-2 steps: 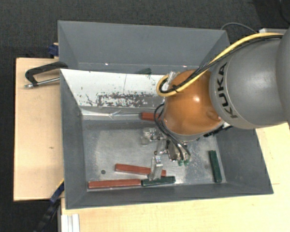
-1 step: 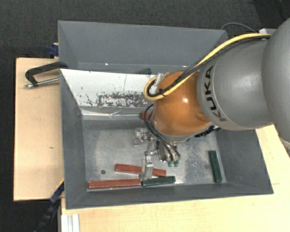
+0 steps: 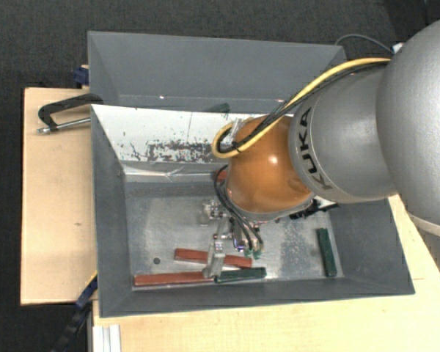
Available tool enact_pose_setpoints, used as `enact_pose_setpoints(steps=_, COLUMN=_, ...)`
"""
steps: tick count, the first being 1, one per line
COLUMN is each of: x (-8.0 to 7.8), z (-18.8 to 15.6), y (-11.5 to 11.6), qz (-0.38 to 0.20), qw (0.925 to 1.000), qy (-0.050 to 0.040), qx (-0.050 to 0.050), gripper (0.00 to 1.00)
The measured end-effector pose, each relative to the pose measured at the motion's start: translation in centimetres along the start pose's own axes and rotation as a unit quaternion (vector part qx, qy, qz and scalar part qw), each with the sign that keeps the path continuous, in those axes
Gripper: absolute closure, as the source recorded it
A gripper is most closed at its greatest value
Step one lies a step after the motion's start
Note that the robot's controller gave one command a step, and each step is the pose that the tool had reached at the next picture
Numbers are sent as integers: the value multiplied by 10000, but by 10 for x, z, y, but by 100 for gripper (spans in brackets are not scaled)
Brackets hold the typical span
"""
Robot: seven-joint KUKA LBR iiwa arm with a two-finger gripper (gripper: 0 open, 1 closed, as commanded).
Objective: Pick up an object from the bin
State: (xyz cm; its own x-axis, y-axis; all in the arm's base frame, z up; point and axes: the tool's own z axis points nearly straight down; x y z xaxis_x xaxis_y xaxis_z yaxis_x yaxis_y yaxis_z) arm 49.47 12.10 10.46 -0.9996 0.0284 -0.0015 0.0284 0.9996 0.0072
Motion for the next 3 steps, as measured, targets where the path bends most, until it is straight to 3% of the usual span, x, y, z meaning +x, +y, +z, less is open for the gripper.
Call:
enact_pose_setpoints(steps=1, x=-2, z=34, y=14, qz=-1538, qw=9881, qy=1, qx=28, gripper=100)
enact_pose_setpoints(steps=2, x=-2, z=34, y=14, qz=-1535, qw=9881, qy=3, qx=26, gripper=100)
enact_pose_setpoints(steps=3, x=-48, z=-101, y=29, qz=-1703, qw=9854, qy=-12, qx=24, gripper=100)
